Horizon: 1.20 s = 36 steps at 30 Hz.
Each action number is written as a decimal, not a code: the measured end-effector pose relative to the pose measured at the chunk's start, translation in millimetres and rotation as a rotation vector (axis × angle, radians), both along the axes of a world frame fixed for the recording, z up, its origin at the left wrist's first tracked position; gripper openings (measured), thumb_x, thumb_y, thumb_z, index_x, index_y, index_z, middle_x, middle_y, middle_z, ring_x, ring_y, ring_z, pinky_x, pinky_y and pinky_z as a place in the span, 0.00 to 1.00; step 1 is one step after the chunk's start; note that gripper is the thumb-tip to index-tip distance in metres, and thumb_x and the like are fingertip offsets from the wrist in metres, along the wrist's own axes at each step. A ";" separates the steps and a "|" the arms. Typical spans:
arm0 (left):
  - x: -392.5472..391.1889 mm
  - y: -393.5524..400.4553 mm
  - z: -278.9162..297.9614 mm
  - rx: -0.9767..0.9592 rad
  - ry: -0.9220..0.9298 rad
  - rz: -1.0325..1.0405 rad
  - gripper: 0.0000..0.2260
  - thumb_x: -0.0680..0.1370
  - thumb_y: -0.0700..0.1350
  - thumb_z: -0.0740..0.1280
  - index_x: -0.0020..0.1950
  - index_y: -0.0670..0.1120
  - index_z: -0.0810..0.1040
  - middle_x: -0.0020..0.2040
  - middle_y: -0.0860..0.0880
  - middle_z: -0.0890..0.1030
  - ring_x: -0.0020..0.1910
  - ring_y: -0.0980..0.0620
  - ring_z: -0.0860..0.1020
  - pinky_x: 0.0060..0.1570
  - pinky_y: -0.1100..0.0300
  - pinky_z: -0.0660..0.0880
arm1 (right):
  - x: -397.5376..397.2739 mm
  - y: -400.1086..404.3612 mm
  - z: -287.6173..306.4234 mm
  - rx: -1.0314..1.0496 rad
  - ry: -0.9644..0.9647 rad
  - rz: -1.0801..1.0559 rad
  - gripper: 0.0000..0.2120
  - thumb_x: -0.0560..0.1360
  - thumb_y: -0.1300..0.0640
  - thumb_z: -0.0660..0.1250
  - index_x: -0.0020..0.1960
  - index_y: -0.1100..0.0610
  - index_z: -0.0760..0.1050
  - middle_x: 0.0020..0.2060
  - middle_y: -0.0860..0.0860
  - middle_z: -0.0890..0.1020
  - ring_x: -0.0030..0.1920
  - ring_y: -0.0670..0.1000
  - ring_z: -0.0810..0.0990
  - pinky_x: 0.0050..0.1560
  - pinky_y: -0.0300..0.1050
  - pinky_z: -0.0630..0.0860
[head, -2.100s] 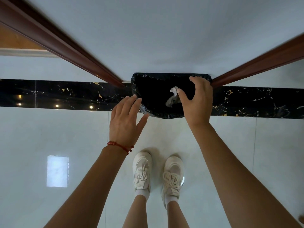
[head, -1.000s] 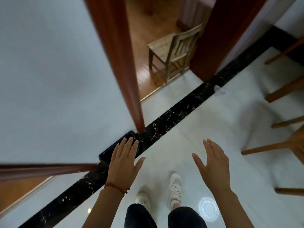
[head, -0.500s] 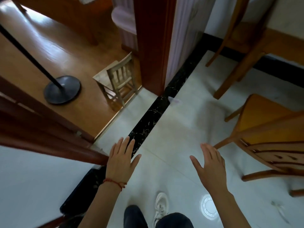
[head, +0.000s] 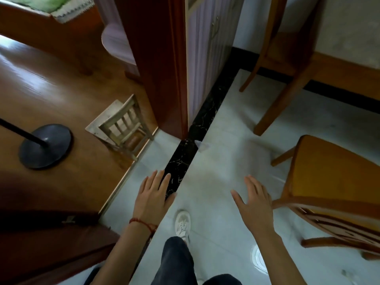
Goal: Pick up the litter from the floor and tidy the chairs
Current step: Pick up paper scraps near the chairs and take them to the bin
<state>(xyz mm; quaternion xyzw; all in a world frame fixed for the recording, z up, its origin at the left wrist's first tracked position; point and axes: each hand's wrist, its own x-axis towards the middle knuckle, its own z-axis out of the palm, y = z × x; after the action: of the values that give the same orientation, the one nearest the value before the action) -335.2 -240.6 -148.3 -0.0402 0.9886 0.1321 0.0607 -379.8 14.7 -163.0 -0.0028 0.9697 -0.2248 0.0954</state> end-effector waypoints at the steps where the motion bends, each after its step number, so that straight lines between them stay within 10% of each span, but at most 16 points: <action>1: -20.2 -3.8 -1.5 -0.006 0.016 -0.016 0.21 0.72 0.50 0.70 0.59 0.37 0.76 0.58 0.37 0.78 0.58 0.36 0.76 0.57 0.39 0.70 | -17.1 -5.1 -1.4 -0.013 -0.007 -0.004 0.27 0.75 0.46 0.62 0.69 0.57 0.64 0.69 0.54 0.67 0.69 0.55 0.63 0.67 0.51 0.59; 12: -197.9 -15.7 -12.3 -0.045 -0.030 -0.076 0.24 0.75 0.54 0.57 0.60 0.37 0.75 0.60 0.35 0.77 0.60 0.35 0.73 0.58 0.38 0.70 | -183.9 -19.2 -16.4 -0.094 -0.043 -0.066 0.28 0.75 0.44 0.60 0.70 0.55 0.61 0.70 0.53 0.66 0.69 0.53 0.62 0.67 0.49 0.60; 22: -311.0 29.0 -74.8 0.042 -0.046 0.038 0.23 0.68 0.43 0.75 0.59 0.35 0.76 0.58 0.33 0.77 0.57 0.32 0.75 0.55 0.35 0.71 | -336.4 7.6 -85.8 -0.046 -0.181 0.046 0.28 0.75 0.42 0.59 0.70 0.55 0.62 0.69 0.55 0.67 0.68 0.56 0.65 0.66 0.53 0.63; 36: -396.0 7.4 -275.3 0.049 -0.140 0.058 0.23 0.73 0.46 0.70 0.65 0.38 0.71 0.63 0.36 0.74 0.64 0.35 0.69 0.63 0.42 0.63 | -436.7 -42.2 -310.3 -0.046 -0.230 0.204 0.25 0.76 0.46 0.62 0.68 0.59 0.66 0.65 0.57 0.72 0.65 0.57 0.68 0.64 0.51 0.64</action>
<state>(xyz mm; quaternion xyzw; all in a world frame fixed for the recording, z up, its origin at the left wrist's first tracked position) -731.2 -233.1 -423.6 -0.0766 0.9768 0.1550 0.1267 -816.5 -27.4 -473.4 -0.0775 0.9417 -0.2349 0.2282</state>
